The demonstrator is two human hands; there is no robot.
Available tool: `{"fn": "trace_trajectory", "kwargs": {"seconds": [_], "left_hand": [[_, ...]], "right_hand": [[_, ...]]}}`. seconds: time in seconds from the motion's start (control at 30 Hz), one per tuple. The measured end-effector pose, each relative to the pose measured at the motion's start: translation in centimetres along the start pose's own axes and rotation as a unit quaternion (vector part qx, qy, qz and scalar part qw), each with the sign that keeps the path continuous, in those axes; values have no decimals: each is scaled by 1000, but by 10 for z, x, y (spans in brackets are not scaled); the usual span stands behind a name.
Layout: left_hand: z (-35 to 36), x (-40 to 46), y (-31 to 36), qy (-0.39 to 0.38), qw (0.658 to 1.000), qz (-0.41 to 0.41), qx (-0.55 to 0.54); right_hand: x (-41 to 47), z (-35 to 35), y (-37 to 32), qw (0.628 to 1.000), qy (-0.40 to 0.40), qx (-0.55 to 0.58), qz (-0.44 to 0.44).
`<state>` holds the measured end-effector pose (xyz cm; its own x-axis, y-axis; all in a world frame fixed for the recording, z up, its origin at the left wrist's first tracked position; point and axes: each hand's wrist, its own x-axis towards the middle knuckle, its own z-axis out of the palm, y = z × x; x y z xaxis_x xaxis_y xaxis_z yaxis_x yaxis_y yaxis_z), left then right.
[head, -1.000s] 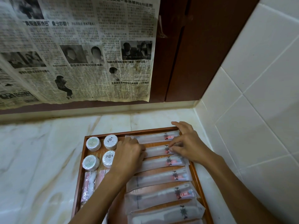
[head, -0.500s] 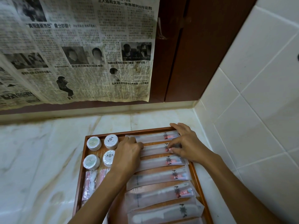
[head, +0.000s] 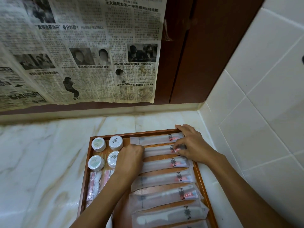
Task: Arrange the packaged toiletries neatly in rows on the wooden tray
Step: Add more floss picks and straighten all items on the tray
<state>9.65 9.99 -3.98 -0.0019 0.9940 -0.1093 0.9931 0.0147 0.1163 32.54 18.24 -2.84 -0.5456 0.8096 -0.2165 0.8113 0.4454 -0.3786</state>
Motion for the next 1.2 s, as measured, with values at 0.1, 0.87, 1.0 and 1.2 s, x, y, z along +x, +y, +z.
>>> {"fn": "trace_trajectory", "kwargs": {"seconds": [0.1, 0.87, 1.0, 1.2], "left_hand": [[-2, 2, 1, -6, 1000, 0, 17], [-6, 6, 6, -26, 997, 0, 79], [-7, 6, 7, -26, 996, -2, 89], [-5, 6, 8, -17, 997, -2, 76]], "right_hand": [[1, 0, -3, 1000, -2, 6, -24], [10, 9, -10, 998, 7, -38, -59], [7, 4, -5, 998, 3, -30, -51], [7, 4, -7, 998, 5, -41, -55]]}}
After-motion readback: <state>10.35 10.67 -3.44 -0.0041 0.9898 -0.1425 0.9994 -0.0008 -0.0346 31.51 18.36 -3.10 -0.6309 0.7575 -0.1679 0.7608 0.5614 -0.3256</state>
